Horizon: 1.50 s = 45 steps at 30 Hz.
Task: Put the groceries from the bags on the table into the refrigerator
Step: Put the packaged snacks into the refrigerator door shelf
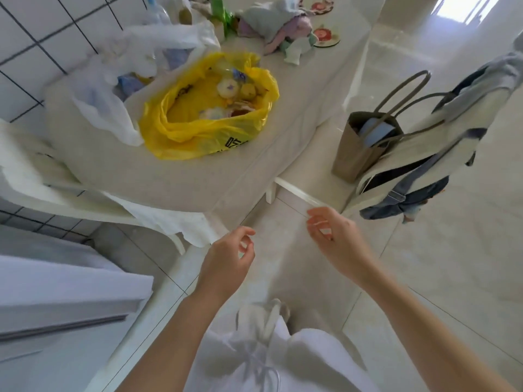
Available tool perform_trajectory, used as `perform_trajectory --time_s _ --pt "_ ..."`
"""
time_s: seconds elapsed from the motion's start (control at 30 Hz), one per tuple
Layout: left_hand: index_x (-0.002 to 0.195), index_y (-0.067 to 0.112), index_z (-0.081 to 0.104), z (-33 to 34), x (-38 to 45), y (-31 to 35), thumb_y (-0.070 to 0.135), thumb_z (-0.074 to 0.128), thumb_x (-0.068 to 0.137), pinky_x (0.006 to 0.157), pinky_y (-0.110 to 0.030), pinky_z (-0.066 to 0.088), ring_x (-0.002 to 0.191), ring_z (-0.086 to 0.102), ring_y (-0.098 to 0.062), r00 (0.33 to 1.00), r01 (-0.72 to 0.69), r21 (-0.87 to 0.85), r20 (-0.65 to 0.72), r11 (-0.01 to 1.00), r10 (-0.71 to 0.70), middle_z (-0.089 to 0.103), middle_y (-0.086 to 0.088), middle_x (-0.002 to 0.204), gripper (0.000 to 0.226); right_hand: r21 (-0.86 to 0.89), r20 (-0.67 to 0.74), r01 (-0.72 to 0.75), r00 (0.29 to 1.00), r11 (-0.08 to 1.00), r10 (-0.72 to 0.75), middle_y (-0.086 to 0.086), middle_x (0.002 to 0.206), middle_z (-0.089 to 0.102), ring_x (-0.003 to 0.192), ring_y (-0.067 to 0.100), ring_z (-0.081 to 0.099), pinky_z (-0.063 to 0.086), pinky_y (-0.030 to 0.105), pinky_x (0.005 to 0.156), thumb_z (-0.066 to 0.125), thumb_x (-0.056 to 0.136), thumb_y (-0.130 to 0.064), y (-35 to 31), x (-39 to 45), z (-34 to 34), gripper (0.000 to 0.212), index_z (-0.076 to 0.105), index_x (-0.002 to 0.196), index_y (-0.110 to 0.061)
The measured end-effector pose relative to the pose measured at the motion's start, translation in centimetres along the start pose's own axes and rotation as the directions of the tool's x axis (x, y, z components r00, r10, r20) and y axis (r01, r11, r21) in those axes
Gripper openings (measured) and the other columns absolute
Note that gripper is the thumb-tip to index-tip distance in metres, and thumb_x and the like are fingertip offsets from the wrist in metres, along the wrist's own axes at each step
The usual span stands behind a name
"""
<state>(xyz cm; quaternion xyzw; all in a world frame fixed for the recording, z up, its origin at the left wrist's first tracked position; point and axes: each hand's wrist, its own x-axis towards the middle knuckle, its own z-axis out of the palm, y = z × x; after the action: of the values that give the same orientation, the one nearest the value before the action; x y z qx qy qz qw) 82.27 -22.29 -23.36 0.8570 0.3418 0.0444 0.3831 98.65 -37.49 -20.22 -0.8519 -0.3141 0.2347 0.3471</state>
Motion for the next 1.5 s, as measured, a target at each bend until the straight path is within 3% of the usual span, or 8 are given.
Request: perform_trajectory --time_s 0.23,0.57,0.8,0.93,1.03,1.17,1.33,1.5 --pt "0.109 0.025 0.064 0.5 8.2 1.7 0.018 0.058 0.093 0.078 -0.026 0.051 0.082 0.06 0.003 0.989 0.122 -0.06 -0.071 0.991 -0.126 0.065 0.018 0.087 0.019 0.01 0.102 0.072 0.992 0.997 -0.073 -0.005 0.097 0.064 0.096 0.014 0.063 0.052 0.036 0.089 0.058 0.093 -0.013 0.4 10.9 -2.3 0.026 0.058 0.119 -0.012" --pt "0.1 0.031 0.063 2.3 17.8 5.5 0.02 0.056 0.093 0.071 -0.012 0.049 0.082 0.061 0.003 0.928 0.318 -0.214 -0.128 0.923 -0.35 0.067 0.015 0.09 0.015 -0.092 0.333 0.248 0.92 0.964 -0.205 -0.004 0.102 0.065 0.099 0.012 0.062 0.051 0.031 0.087 0.055 0.093 -0.017 0.6 25.2 -7.3 0.022 0.059 0.115 -0.017" --pt "0.098 0.031 0.06 1.1 23.1 5.2 0.023 0.056 0.095 0.067 -0.009 0.045 0.081 0.061 0.002 0.901 0.352 -0.223 -0.183 0.909 -0.393 0.065 0.016 0.088 0.009 -0.108 0.439 0.383 0.846 0.917 -0.302 -0.005 0.104 0.065 0.094 0.014 0.063 0.046 0.023 0.082 0.055 0.095 -0.021 -2.0 33.3 -5.9 0.025 0.059 0.119 -0.016" --pt "0.098 0.034 0.059 -1.1 26.3 3.4 0.025 0.056 0.096 0.068 -0.01 0.047 0.082 0.061 0.002 0.875 0.39 -0.246 -0.201 0.887 -0.44 0.064 0.019 0.091 0.01 -0.121 0.515 0.43 0.798 0.894 -0.314 0.0 0.11 0.065 0.102 0.017 0.062 0.043 0.021 0.083 0.054 0.095 -0.02 -3.8 37.3 -3.3 0.028 0.057 0.122 -0.013" --pt "0.098 0.036 0.06 -3.6 29.4 1.8 0.026 0.059 0.094 0.068 -0.01 0.048 0.084 0.062 -0.001 0.885 0.384 -0.262 -0.169 0.885 -0.434 0.065 0.02 0.092 0.012 -0.136 0.516 0.447 0.794 0.884 -0.322 0.0 0.112 0.062 0.103 0.016 0.059 0.044 0.024 0.084 0.052 0.095 -0.021 -5.4 40.0 -1.5 0.028 0.056 0.122 -0.015" --pt "0.102 0.034 0.063 -7.0 34.4 1.0 0.027 0.06 0.094 0.074 -0.022 0.054 0.088 0.062 -0.002 0.903 0.355 -0.242 -0.162 0.903 -0.398 0.067 0.016 0.095 0.011 -0.145 0.482 0.446 0.811 0.883 -0.331 0.001 0.107 0.063 0.099 0.019 0.062 0.052 0.033 0.08 0.053 0.094 -0.022 -7.6 42.8 0.7 0.02 0.059 0.112 -0.015" --pt "0.11 0.02 0.065 -8.9 39.6 -0.6 0.023 0.058 0.095 0.07 -0.01 0.046 0.092 0.062 -0.007 0.915 0.357 -0.156 -0.142 0.921 -0.378 0.067 0.007 0.101 0.016 -0.206 0.492 0.424 0.824 0.882 -0.281 0.001 0.116 0.062 0.104 0.017 0.061 0.049 0.025 0.083 0.052 0.096 -0.021 -9.0 46.4 1.7 0.026 0.058 0.12 -0.013" --pt "0.115 0.016 0.063 -8.8 41.8 -2.2 0.022 0.056 0.096 0.074 -0.013 0.042 0.1 0.056 -0.008 0.881 0.43 -0.133 -0.153 0.893 -0.447 0.063 0.003 0.112 0.021 -0.272 0.501 0.436 0.825 0.858 -0.261 -0.004 0.109 0.058 0.102 0.016 0.057 0.043 0.019 0.08 0.052 0.096 -0.027 -9.8 50.8 1.6 0.025 0.058 0.118 -0.017"
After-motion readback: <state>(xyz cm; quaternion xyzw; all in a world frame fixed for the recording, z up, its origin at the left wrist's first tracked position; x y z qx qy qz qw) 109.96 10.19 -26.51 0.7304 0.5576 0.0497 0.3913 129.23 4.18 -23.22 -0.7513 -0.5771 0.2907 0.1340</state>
